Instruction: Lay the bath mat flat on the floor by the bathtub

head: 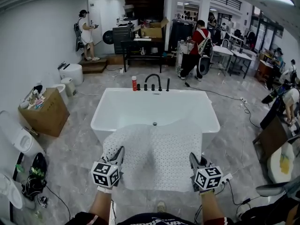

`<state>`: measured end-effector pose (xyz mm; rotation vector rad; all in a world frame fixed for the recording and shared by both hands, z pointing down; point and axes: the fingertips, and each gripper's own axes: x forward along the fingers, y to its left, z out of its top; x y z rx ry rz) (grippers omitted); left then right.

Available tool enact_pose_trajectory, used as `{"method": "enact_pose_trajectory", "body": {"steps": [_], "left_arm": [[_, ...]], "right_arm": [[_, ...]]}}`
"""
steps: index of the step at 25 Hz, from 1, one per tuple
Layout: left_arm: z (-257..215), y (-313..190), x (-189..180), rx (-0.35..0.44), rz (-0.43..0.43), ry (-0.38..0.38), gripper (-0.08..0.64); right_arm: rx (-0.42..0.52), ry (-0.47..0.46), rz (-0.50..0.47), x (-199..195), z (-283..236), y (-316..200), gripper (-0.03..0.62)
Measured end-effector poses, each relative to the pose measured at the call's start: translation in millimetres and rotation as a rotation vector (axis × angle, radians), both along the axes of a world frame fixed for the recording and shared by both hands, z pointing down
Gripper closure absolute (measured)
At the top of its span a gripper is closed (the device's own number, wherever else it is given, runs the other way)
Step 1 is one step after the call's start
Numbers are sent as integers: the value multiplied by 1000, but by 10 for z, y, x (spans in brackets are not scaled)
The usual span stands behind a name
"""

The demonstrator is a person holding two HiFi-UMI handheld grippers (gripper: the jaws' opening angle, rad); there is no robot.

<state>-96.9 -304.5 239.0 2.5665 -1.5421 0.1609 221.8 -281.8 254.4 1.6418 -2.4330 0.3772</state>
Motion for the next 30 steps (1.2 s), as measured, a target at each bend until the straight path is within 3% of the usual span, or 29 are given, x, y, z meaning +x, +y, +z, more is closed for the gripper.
{"method": "enact_pose_trajectory", "body": {"steps": [21,30], "left_arm": [[1094,-623,389,-118,-38,-102,537],[1568,-872,479,-93,-84,-179,537]], "right_arm": [[-135,32,53,367,1248,-635,546],[-135,59,52,361,1794,-936,546]]}}
